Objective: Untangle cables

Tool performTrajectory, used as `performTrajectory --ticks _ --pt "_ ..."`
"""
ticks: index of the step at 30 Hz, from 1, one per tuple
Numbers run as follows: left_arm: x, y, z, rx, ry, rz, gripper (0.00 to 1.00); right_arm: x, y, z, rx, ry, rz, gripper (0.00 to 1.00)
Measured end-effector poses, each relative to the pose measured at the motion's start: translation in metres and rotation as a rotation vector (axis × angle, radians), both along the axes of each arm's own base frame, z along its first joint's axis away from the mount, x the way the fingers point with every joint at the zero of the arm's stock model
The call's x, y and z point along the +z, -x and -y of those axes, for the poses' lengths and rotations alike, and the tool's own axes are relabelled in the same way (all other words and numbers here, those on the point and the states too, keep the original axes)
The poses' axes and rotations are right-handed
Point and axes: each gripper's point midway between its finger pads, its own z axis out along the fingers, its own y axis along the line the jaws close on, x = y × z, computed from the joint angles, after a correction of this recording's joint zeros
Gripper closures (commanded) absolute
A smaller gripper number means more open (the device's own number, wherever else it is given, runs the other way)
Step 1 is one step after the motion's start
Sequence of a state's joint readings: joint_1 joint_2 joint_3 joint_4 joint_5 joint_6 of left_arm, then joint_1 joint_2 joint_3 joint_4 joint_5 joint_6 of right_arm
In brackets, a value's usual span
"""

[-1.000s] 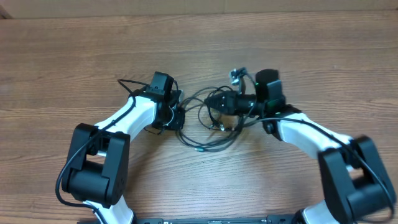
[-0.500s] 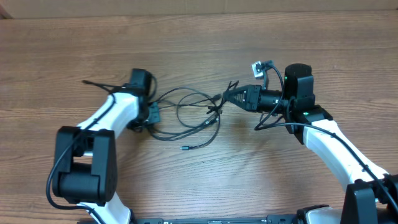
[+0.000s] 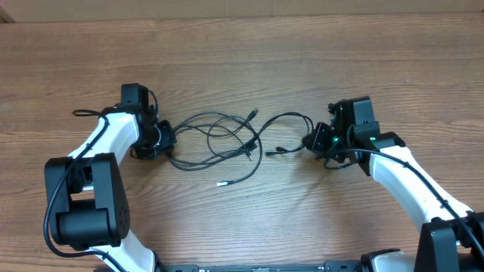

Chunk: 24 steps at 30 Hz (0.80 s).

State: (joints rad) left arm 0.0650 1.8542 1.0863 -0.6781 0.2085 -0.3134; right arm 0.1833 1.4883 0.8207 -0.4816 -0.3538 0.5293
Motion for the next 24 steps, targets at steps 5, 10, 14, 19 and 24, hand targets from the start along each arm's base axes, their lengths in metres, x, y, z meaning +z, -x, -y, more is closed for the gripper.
performTrajectory --ticks 5,10,14,19,24 --pt "0.002 -0.002 0.013 -0.057 0.037 0.021 0.49 -0.005 0.0 0.009 -0.023 0.053 -0.001 0.94" --pt "0.004 -0.003 0.02 -0.087 0.052 0.031 0.42 -0.007 0.001 0.014 -0.036 0.076 -0.01 0.6" --pt "0.004 -0.004 0.021 -0.091 0.058 0.033 0.41 -0.012 0.005 0.019 -0.046 0.107 -0.031 0.36" --pt "0.005 -0.004 0.022 -0.104 0.066 0.038 0.37 -0.015 0.009 0.024 -0.05 0.136 -0.045 0.28" --pt "0.008 -0.006 0.033 -0.157 0.107 0.064 0.32 -0.016 0.01 0.026 -0.053 0.144 -0.051 0.23"
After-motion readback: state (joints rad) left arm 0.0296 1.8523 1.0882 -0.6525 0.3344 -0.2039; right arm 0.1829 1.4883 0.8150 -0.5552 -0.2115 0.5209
